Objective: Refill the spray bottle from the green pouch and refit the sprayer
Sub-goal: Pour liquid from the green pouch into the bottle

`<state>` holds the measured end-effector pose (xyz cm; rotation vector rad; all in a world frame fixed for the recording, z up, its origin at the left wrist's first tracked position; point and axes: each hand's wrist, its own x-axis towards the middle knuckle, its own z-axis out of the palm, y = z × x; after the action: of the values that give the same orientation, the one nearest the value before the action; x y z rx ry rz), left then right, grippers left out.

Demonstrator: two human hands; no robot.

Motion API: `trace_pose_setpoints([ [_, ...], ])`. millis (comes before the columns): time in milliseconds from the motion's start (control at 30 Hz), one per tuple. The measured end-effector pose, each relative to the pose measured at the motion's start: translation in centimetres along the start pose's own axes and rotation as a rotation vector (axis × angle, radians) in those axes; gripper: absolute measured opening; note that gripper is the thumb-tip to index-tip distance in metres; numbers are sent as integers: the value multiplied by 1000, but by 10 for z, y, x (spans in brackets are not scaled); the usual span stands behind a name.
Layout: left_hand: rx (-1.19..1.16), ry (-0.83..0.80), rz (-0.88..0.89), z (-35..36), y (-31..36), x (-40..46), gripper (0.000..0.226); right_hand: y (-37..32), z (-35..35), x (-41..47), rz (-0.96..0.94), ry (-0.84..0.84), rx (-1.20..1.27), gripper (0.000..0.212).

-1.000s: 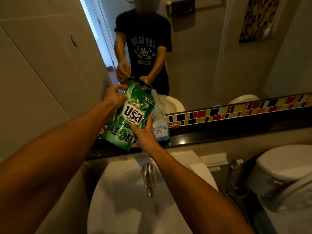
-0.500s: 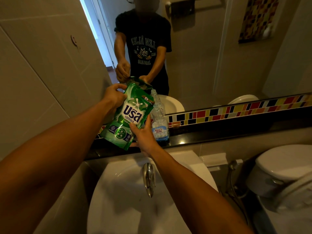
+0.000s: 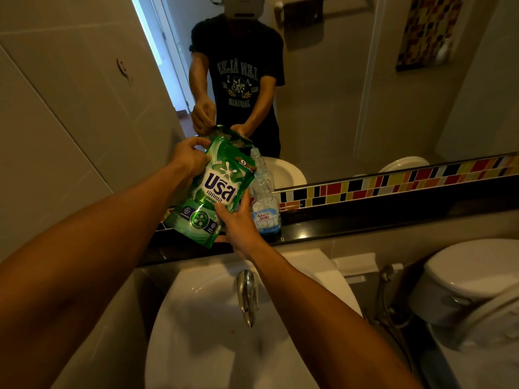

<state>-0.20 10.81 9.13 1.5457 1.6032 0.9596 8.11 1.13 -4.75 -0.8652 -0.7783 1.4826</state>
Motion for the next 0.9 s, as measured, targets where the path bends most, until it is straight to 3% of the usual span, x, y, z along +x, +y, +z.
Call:
trace_pose_setpoints([
  [900,-20,1,-3,-3,0,3,37,-1,7,-2,-5,6,4,76],
])
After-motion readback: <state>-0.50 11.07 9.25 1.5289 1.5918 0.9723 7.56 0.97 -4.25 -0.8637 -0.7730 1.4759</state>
